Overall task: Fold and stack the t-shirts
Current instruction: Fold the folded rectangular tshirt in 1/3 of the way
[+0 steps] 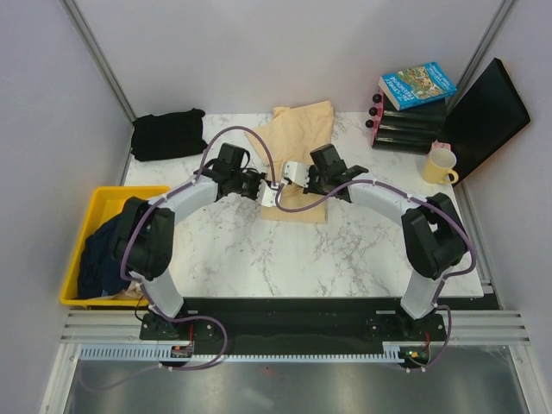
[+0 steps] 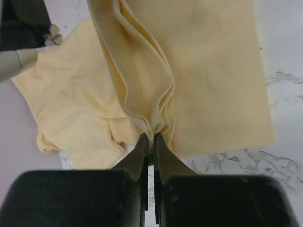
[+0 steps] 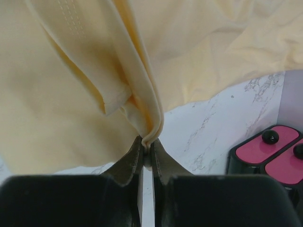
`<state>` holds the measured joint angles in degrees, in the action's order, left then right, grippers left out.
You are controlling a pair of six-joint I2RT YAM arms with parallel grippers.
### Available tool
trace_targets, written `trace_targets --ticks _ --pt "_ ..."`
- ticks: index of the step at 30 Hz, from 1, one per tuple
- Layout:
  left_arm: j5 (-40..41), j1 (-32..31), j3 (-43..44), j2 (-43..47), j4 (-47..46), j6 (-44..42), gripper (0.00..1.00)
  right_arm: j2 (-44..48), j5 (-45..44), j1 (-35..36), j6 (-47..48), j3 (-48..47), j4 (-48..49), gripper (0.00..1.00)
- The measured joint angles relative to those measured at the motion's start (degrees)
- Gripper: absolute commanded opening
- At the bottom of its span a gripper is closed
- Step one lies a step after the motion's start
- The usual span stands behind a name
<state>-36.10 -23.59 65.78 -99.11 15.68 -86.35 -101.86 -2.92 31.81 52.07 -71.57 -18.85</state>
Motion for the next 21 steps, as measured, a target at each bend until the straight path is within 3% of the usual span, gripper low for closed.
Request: trace_targets --ticks 21 --pt "2.45 2.95 12.28 -15.65 -8.96 1.77 0.02 -13.77 -2.10 -4.31 0.81 -10.51 7.69 0.00"
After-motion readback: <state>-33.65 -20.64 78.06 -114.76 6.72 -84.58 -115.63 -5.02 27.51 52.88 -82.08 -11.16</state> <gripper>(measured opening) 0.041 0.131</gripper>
